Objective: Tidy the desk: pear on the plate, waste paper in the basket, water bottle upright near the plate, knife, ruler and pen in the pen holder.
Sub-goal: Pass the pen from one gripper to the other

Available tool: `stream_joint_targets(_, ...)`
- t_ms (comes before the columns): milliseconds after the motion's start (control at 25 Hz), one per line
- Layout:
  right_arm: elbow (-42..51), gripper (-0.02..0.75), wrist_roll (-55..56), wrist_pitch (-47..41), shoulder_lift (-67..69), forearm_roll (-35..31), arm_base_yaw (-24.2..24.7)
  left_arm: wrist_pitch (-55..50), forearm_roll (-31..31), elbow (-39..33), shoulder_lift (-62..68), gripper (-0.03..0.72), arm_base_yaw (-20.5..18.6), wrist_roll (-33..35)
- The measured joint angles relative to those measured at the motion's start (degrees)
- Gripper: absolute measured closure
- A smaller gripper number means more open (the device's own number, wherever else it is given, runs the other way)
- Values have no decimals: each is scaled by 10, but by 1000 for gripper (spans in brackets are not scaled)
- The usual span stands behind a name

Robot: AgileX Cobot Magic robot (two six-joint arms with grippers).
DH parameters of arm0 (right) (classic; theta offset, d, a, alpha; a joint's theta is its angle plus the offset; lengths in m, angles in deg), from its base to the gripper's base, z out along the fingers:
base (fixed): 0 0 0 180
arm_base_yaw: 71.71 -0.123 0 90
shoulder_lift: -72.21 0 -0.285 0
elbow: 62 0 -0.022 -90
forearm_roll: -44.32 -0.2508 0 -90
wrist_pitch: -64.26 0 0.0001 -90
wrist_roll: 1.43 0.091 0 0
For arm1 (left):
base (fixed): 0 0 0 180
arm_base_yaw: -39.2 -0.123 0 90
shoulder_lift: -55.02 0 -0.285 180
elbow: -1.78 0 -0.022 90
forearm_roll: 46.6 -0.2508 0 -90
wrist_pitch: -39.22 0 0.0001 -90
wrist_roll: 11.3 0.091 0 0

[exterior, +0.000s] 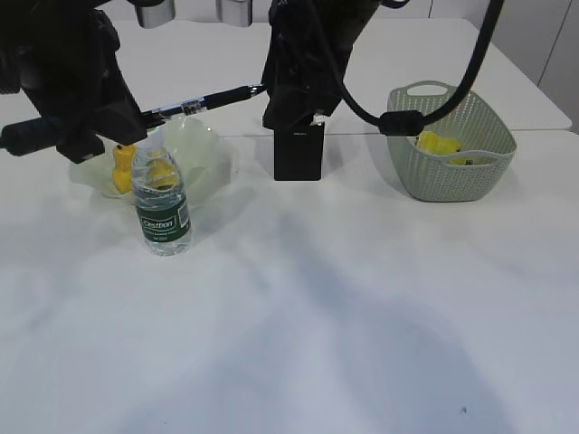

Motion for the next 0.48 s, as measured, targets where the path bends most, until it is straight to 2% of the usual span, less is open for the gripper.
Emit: stream_joint_targets(480, 0, 345, 0, -1, -5, 1, -1, 12, 1, 0, 0, 592, 0, 0)
